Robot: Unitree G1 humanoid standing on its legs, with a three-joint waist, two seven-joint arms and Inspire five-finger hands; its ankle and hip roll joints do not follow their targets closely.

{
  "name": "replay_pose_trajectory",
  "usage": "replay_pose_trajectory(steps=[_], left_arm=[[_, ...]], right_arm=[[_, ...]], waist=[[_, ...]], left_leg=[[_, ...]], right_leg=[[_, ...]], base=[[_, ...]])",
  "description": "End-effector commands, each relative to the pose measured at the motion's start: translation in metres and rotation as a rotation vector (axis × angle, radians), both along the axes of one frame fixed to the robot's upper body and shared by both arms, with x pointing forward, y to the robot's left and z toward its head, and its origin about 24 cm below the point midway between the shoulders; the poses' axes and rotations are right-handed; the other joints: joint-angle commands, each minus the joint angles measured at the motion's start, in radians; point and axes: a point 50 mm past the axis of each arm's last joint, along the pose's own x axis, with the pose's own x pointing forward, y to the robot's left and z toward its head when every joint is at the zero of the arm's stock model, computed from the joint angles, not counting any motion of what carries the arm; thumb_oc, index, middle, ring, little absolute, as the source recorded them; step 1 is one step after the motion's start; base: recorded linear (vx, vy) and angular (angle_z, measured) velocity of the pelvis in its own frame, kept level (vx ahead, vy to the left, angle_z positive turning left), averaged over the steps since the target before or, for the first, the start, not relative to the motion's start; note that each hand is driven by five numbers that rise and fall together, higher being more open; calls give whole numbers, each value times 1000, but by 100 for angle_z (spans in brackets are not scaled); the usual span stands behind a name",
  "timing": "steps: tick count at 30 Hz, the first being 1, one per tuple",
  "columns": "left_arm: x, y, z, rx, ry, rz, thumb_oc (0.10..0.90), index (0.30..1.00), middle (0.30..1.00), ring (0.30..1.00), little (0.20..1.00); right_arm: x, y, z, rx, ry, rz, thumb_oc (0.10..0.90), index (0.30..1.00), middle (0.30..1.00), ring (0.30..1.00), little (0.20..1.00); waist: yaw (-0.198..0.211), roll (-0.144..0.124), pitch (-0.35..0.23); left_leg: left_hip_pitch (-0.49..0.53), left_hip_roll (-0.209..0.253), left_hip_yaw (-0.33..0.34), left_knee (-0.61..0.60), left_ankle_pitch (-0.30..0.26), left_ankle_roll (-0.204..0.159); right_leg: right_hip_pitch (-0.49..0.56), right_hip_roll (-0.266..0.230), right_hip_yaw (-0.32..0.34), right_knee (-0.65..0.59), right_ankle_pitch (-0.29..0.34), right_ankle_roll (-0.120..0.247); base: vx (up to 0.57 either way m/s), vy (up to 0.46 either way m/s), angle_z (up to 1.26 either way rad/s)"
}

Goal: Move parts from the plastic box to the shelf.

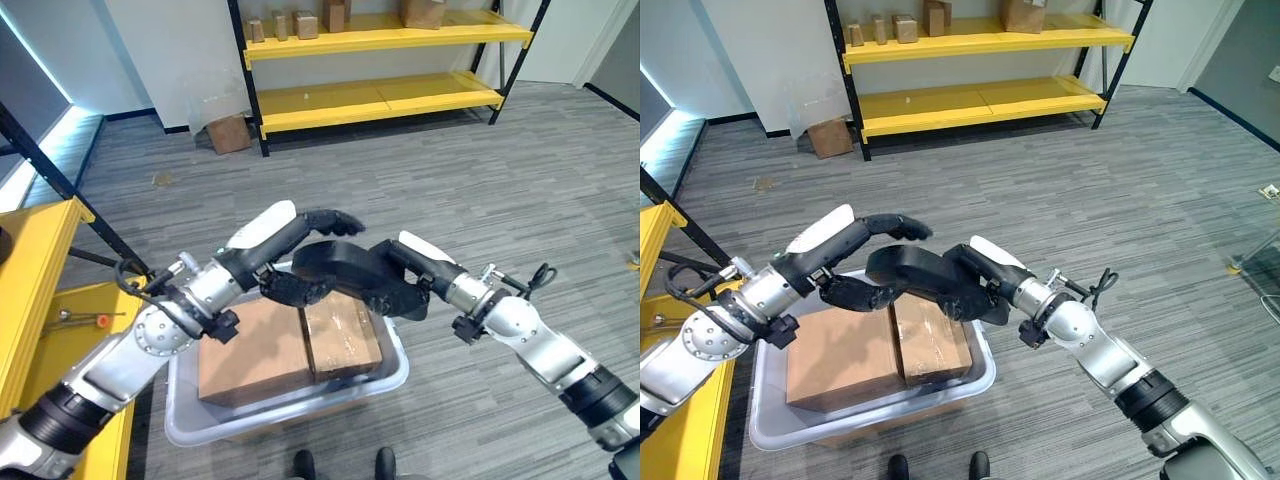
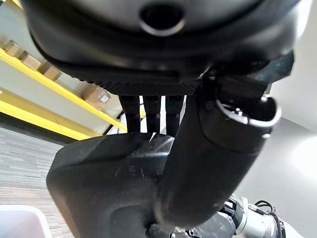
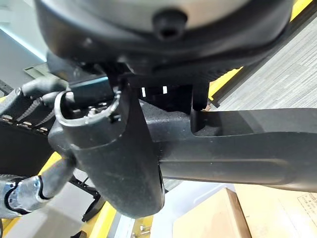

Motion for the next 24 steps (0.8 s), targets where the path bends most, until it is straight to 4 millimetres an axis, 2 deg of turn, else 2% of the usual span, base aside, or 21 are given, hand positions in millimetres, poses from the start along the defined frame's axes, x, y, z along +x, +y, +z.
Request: replay_pose_trajectory(steps=[1, 24], left_arm=[[5, -8, 29, -142, -109, -53, 400, 300, 300, 300, 300], [7, -7, 25, -163, -88, -42, 400, 300, 300, 300, 300]], right_arm=[[9, 27, 65, 93, -279, 114, 400, 300, 300, 300, 300], [10, 27, 60, 100, -265, 100, 400, 300, 300, 300, 300]], waist=[[-10, -34, -80], [-10, -35, -87]], left_leg=[[62, 44, 2, -8, -77, -12], [63, 44, 2, -8, -79, -10]], right_leg=[[4, -83, 30, 7, 3, 101], [4, -81, 31, 6, 3, 100]], base=[[0, 0, 0], [0, 0, 0]])
